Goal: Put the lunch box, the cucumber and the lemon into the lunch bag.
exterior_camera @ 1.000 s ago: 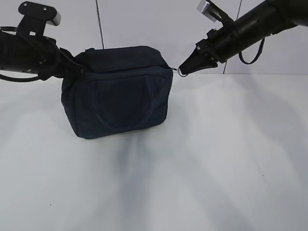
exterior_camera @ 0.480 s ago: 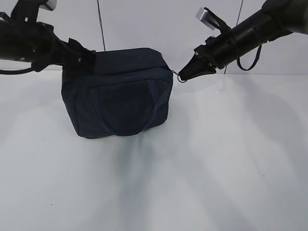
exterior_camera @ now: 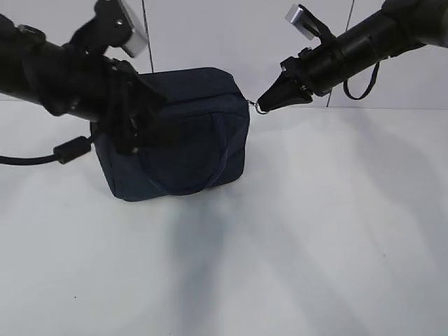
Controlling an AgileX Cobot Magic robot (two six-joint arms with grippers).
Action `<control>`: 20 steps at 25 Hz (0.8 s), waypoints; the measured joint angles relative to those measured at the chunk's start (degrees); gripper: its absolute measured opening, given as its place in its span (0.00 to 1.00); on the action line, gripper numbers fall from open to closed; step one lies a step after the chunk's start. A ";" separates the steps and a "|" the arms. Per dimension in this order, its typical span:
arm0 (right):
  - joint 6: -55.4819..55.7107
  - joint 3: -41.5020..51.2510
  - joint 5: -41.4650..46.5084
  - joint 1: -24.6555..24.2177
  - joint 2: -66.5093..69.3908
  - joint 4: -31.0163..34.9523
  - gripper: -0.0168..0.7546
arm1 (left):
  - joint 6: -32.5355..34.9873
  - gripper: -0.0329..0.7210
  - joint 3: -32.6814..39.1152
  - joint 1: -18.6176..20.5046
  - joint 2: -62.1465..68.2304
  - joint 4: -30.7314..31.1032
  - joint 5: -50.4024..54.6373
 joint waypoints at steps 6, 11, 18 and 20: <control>0.85 -0.62 0.00 0.88 0.00 0.26 0.05 | 0.00 0.72 0.00 -4.94 2.74 6.90 -10.56; 0.85 -0.62 0.00 1.12 0.00 0.39 0.05 | 0.00 0.65 0.00 -5.03 5.56 8.17 -17.91; 0.94 -0.62 0.00 1.12 0.00 0.39 0.05 | 0.00 0.15 0.00 -5.03 5.55 11.07 -21.25; 0.94 -0.64 0.00 1.12 0.00 0.39 0.05 | 0.00 0.09 0.00 -5.03 5.55 11.84 -21.60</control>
